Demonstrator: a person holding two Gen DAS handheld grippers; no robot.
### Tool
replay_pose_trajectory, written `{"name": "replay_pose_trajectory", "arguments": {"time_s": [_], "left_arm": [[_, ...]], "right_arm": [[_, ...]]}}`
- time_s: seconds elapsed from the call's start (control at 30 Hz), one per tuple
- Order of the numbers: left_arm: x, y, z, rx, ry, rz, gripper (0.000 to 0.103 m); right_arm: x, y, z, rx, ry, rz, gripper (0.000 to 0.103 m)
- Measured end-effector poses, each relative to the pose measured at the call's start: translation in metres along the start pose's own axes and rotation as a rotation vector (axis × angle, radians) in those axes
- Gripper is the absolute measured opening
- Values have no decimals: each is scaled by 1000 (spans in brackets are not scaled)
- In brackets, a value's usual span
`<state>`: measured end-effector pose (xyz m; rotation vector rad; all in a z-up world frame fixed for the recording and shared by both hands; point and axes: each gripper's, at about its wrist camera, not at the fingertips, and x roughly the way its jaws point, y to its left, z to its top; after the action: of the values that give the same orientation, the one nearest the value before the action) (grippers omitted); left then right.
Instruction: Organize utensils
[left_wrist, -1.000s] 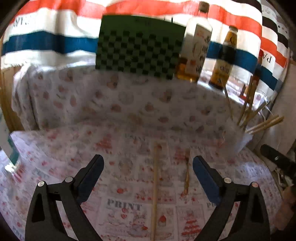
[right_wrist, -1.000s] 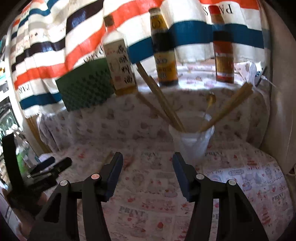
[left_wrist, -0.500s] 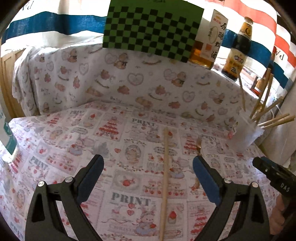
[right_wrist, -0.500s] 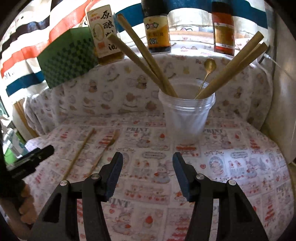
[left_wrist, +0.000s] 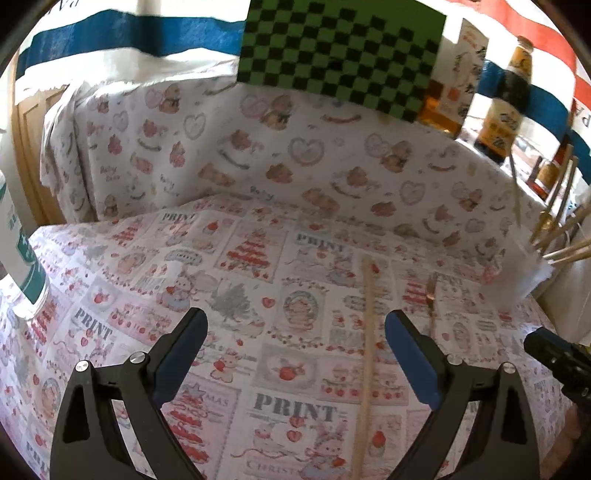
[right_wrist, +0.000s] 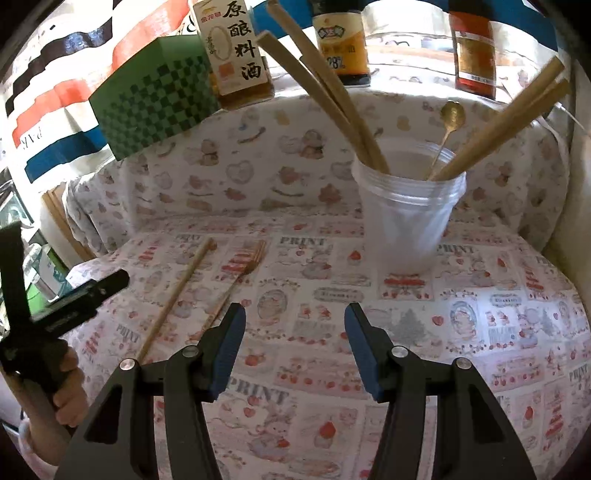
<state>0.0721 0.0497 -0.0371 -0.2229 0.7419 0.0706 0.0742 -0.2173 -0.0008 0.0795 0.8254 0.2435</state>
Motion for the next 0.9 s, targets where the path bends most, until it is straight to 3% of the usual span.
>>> {"name": "replay_pose_trajectory", "arguments": {"time_s": [0.1,0.17,0.27,0.37,0.6,0.67,0.8,0.87,0.9], "left_arm": [[3,1,0,-4,9,-4,96],[4,0,-2,3,5,11,96],[8,-2,-4,14,-10,83,96],[14,1,-4,3,19,63,96],[21,3,-3,-5,52,59,96],[22,1,-3,2,61,61,96],[25,2,-2,1,78,87,96],[26,4,-2,-4,82,91,96],[26,5,-2,-6,85,93,96]], "right_arm": [[16,13,12,-25,59,-14,58],[33,25,22,-61,100,-5,51],[55,38,35,-80,145,-2,45],[82,48,48,-47,187,21,39],[125,53,61,-57,201,-56,34],[134,52,61,-37,226,-32,28],[135,57,57,-85,176,-92,18],[134,60,56,-104,162,-94,17],[132,60,55,-105,162,-78,11]]}}
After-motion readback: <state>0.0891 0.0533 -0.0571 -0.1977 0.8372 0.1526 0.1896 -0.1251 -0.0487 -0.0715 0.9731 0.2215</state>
